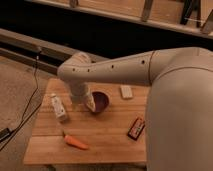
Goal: Place the eraser on the white sponge
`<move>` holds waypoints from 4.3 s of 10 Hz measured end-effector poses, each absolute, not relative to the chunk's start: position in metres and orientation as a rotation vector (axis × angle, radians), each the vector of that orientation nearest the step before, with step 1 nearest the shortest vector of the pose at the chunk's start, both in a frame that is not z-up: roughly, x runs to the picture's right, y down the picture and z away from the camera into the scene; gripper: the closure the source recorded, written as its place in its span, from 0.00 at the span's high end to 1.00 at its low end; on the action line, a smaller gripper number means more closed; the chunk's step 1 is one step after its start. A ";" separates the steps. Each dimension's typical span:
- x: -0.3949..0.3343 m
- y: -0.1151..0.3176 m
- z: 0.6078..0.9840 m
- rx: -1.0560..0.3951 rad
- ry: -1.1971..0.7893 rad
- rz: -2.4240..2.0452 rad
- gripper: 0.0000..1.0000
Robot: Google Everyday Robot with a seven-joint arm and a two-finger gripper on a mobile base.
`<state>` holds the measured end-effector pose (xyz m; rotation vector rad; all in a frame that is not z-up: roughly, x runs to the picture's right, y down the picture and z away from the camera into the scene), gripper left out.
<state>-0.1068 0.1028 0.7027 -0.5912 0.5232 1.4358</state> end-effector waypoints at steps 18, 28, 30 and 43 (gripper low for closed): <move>-0.107 0.103 0.703 -0.591 0.523 1.436 0.65; -0.084 0.094 0.705 -0.549 0.518 1.492 0.65; -0.060 0.087 0.703 -0.527 0.513 1.559 0.65; 0.118 0.158 0.758 -0.524 0.578 1.963 0.65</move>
